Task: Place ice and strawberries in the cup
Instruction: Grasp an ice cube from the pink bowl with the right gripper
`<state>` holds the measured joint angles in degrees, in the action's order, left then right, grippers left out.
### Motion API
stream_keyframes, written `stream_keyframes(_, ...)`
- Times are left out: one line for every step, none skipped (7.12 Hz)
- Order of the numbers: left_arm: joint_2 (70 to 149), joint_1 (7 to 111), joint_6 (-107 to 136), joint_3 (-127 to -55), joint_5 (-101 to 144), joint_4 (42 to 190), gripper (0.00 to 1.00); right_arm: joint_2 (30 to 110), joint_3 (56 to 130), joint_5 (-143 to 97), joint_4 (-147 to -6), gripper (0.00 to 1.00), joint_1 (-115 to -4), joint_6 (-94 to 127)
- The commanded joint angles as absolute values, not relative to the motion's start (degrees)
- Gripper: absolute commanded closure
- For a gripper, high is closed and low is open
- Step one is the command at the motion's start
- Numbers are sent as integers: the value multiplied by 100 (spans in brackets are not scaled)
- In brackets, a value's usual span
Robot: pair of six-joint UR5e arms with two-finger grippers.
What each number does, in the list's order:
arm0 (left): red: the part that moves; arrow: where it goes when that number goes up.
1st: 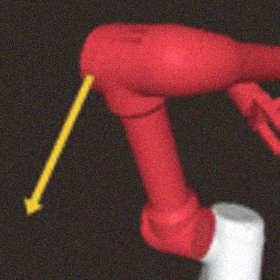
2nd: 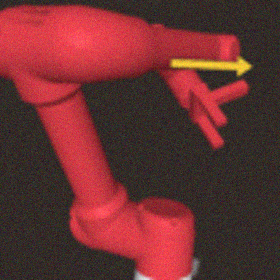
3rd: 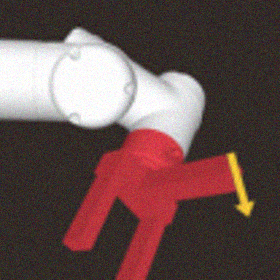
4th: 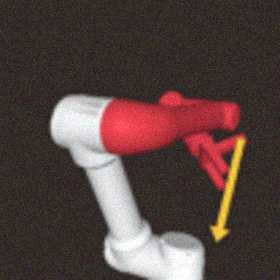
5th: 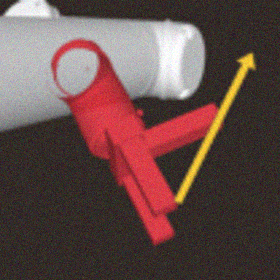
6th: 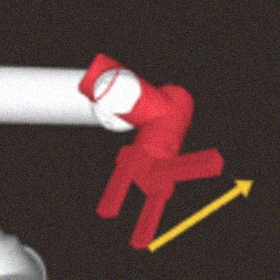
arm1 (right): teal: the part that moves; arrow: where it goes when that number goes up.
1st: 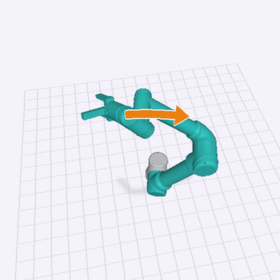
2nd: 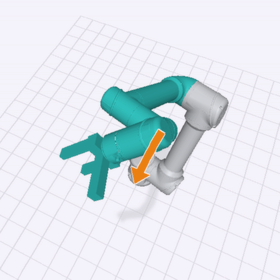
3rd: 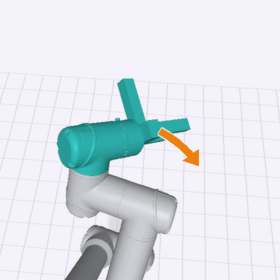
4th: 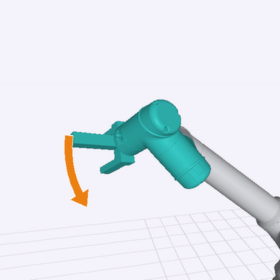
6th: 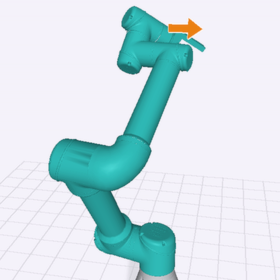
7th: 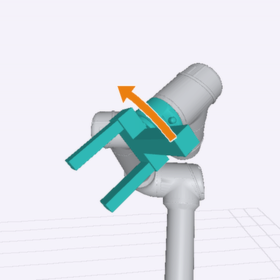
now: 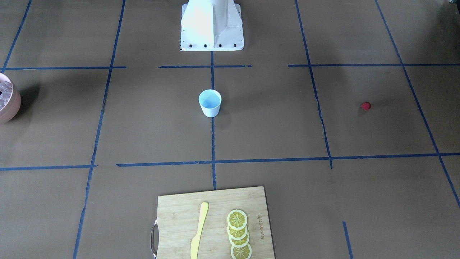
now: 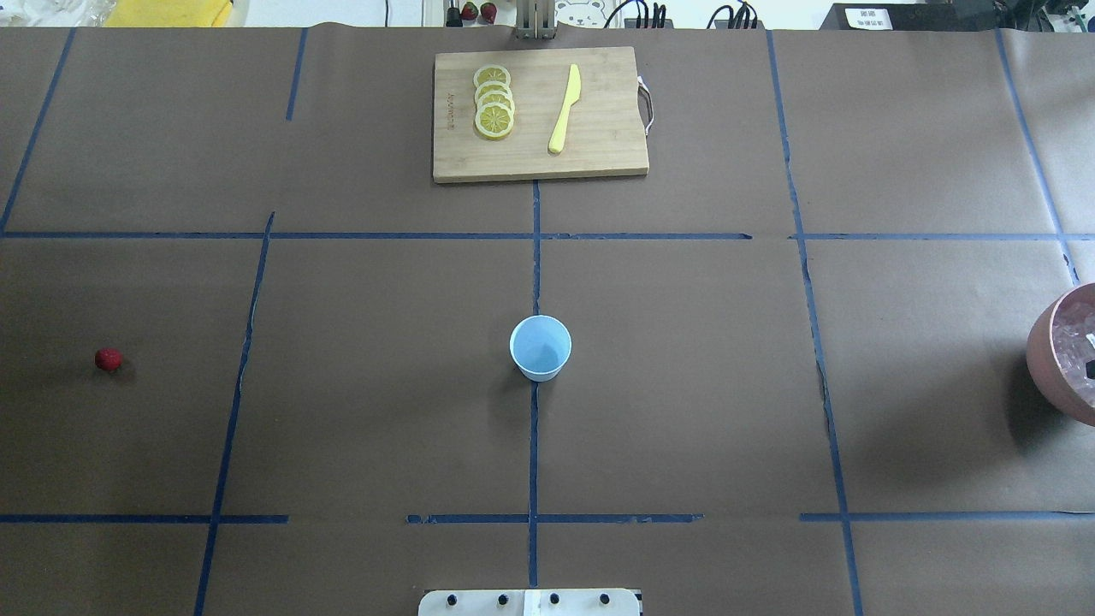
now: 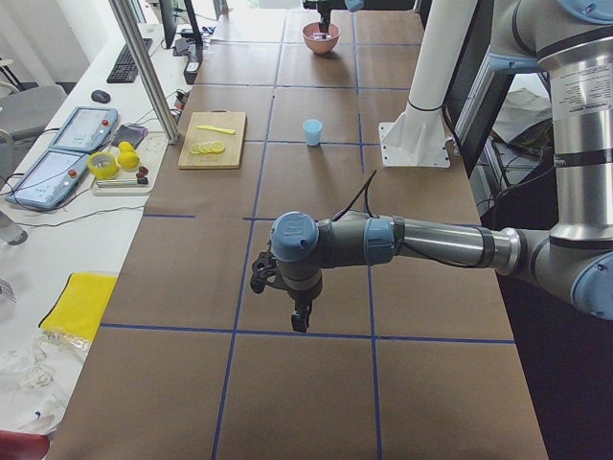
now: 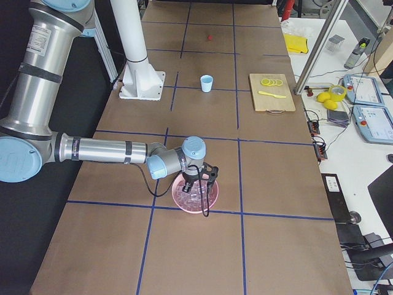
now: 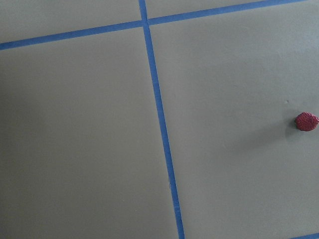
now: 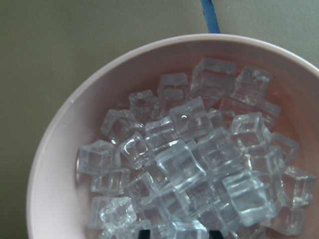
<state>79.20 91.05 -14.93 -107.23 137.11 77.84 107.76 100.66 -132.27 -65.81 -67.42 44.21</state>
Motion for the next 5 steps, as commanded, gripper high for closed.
stream_keyframes(7919,9105,-1494,-10731,13711,7778,0,10775,10072,-13236,-6574,89,-6741,4421)
stream_keyframes(7919,9105,-1485,-10731,13711,7770,0,10775,10090,-13228,-6566,100,-6750,4421)
stream_keyframes(7919,9105,-1494,-10731,13711,7770,0,10784,10194,-13228,-6565,100,-6776,4412)
stream_keyframes(7919,9105,-1485,-10749,13711,7770,0,10871,10735,-13228,-6592,100,-6837,4430)
stream_keyframes(7919,9105,-1485,-10801,13711,7752,0,11029,11367,-13228,-6618,100,-6916,4621)
